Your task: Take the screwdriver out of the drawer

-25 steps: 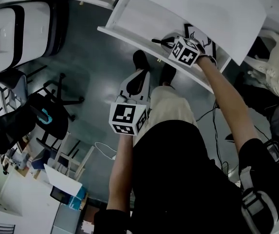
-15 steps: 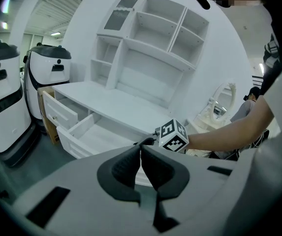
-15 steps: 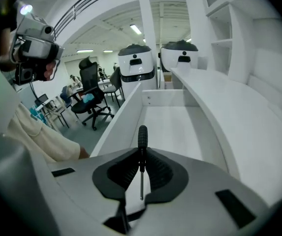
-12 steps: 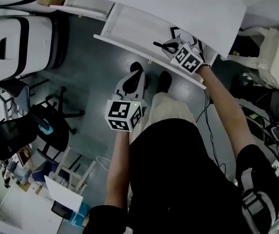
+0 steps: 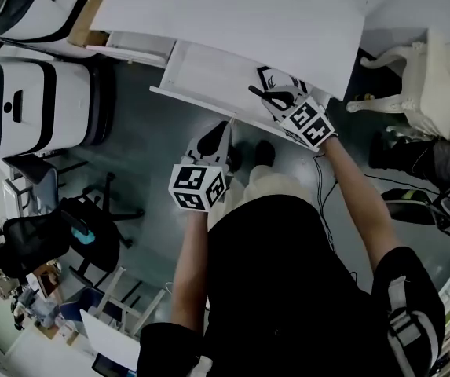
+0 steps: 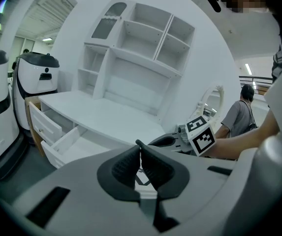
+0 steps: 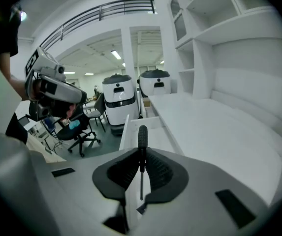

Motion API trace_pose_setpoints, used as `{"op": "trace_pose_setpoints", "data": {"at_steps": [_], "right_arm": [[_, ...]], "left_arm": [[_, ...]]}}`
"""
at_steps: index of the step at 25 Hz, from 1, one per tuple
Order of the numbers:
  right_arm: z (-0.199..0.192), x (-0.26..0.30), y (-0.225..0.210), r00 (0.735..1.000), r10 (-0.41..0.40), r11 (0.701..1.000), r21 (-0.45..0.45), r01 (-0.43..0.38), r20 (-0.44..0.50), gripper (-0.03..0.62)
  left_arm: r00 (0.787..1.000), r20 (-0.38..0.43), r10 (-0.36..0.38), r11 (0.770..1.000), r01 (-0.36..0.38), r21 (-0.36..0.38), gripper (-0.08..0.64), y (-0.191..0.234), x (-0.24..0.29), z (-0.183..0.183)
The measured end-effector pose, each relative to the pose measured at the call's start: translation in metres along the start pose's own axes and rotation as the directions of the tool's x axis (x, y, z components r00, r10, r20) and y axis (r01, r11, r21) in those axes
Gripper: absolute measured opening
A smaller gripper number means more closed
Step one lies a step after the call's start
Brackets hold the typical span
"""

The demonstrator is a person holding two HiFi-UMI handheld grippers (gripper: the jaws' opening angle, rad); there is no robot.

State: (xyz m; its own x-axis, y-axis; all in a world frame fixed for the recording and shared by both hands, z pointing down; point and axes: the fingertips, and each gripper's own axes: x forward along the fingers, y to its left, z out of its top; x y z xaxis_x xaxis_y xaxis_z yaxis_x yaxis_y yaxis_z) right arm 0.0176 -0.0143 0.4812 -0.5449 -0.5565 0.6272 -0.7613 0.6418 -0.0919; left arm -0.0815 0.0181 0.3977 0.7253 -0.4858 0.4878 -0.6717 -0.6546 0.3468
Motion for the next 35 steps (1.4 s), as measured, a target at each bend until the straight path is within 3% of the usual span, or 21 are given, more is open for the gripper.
{"op": "trace_pose_setpoints", "data": {"at_steps": [8, 21, 27, 35], "right_arm": [[0.051, -0.068, 0.004, 0.975, -0.107, 0.994, 0.039, 0.101, 0.194, 0.060], [0.115, -0.173, 0.022, 0.882, -0.187, 0.980, 0.143, 0.138, 0.432, 0.059], [0.133, -0.193, 0.026, 0.850, -0.216, 0.975, 0.147, 0.165, 0.481, 0.057], [0.134, -0.197, 0.035, 0.849, -0.206, 0.978, 0.129, 0.164, 0.487, 0.052]], "left_arm": [[0.995, 0.078, -0.056, 0.998, 0.053, 0.035, 0.026, -0.026, -0.001, 0.031], [0.977, 0.187, -0.099, 0.993, 0.086, 0.077, 0.028, -0.057, -0.019, 0.071], [0.963, 0.246, -0.113, 0.993, 0.102, 0.059, 0.028, -0.062, -0.028, 0.092], [0.958, 0.265, -0.108, 0.993, 0.094, 0.065, 0.028, -0.066, -0.027, 0.101]]}}
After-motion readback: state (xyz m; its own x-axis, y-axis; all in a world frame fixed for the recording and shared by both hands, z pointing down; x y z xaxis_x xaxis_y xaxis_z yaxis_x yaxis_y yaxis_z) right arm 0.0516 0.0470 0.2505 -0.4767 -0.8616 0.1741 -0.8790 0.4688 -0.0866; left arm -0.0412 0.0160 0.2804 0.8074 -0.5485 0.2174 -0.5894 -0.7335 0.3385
